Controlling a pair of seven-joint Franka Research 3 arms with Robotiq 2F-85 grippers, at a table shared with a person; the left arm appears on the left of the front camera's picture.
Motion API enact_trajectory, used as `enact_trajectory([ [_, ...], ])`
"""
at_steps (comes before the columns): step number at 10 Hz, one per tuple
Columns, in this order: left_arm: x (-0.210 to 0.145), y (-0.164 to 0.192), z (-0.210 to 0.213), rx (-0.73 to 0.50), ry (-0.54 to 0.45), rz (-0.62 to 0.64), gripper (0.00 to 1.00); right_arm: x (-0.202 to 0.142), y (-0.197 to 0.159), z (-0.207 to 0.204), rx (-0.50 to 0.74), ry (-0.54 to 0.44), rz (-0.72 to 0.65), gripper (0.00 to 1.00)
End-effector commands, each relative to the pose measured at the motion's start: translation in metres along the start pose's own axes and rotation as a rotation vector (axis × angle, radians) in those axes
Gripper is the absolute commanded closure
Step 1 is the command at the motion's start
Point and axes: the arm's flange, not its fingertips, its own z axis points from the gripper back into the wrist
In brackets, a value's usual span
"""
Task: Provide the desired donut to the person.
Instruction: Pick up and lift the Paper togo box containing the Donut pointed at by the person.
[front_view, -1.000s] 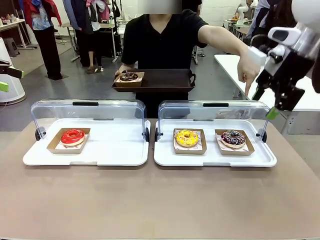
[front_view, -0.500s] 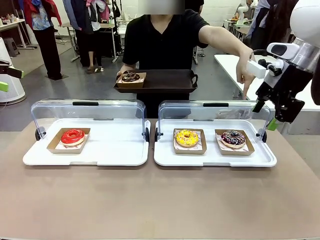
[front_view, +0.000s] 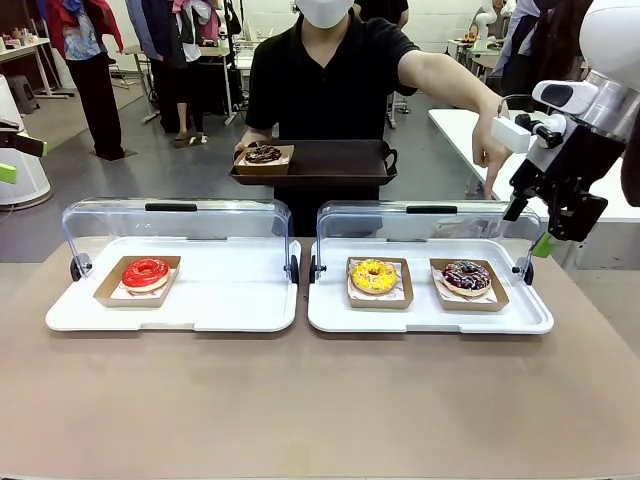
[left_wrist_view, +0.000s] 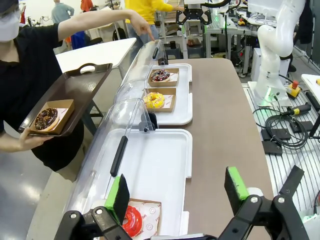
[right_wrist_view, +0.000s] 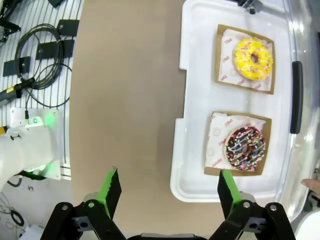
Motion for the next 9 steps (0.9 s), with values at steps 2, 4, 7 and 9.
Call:
enact_trajectory([
  [2, 0.002, 0.000, 0.000, 0.003, -0.016, -0.013, 0.00, 0.015, 0.019, -0.045, -0.029, 0.032, -0.002, 0.00],
  [4, 0.002, 0.000, 0.000, 0.003, -0.016, -0.013, 0.00, 0.019, 0.025, -0.080, -0.091, 0.087, -0.112, 0.00],
  [7, 0.002, 0.000, 0.000, 0.003, -0.016, -0.013, 0.00, 0.016, 0.006, -0.121, -0.128, 0.127, -0.210, 0.00],
  [9, 0.002, 0.000, 0.000, 0.003, -0.016, -0.013, 0.00, 0.020, -0.012, -0.148, -0.083, 0.147, -0.150, 0.00],
])
